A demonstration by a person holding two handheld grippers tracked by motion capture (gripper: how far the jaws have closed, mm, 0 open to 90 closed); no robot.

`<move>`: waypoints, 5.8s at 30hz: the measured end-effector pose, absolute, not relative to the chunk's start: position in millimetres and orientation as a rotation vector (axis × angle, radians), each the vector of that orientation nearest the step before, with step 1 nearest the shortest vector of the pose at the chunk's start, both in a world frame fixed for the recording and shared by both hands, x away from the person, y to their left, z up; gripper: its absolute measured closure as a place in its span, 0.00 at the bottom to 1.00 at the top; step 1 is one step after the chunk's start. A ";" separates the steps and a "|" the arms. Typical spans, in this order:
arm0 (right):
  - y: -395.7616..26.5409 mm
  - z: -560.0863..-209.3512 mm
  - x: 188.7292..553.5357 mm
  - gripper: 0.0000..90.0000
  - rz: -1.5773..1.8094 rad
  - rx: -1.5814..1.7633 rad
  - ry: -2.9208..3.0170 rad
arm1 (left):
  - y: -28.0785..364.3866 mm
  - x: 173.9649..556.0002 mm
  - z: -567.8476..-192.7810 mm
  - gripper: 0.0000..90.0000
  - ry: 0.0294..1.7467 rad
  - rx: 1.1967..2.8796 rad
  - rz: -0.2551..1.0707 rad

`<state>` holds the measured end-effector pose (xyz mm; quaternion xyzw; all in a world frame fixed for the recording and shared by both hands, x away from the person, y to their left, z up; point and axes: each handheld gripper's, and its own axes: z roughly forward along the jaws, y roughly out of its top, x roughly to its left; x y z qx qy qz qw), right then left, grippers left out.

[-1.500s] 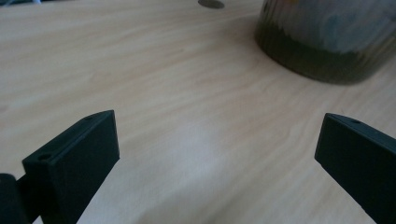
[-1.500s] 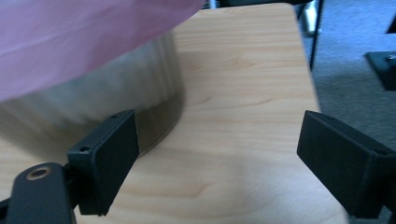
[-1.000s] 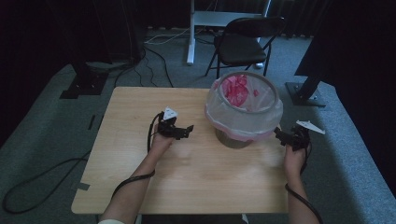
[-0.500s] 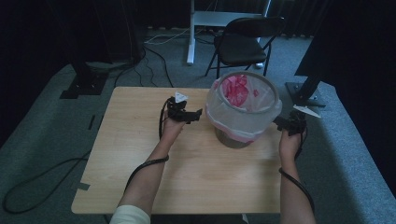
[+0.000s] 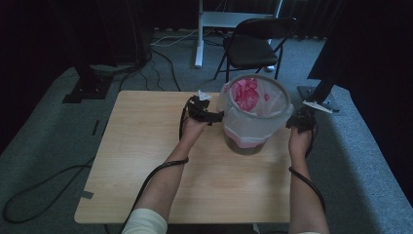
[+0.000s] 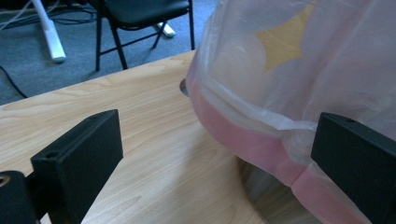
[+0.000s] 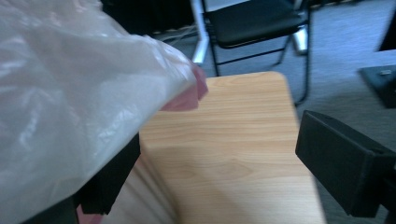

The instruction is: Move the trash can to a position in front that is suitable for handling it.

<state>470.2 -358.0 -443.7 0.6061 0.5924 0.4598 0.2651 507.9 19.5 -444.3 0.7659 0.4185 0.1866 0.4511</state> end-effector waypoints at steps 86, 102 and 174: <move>-241.2 -447.5 482.7 0.14 1.331 1.448 1.920 | 225.4 462.1 -466.0 0.00 1.406 1.829 0.596; -203.2 -426.7 500.7 0.14 1.467 1.333 2.029 | 192.4 480.4 -445.8 0.00 1.299 1.841 0.569; -182.5 -431.6 375.4 0.20 1.577 1.203 2.184 | 212.1 357.9 -437.5 0.01 1.110 2.018 0.546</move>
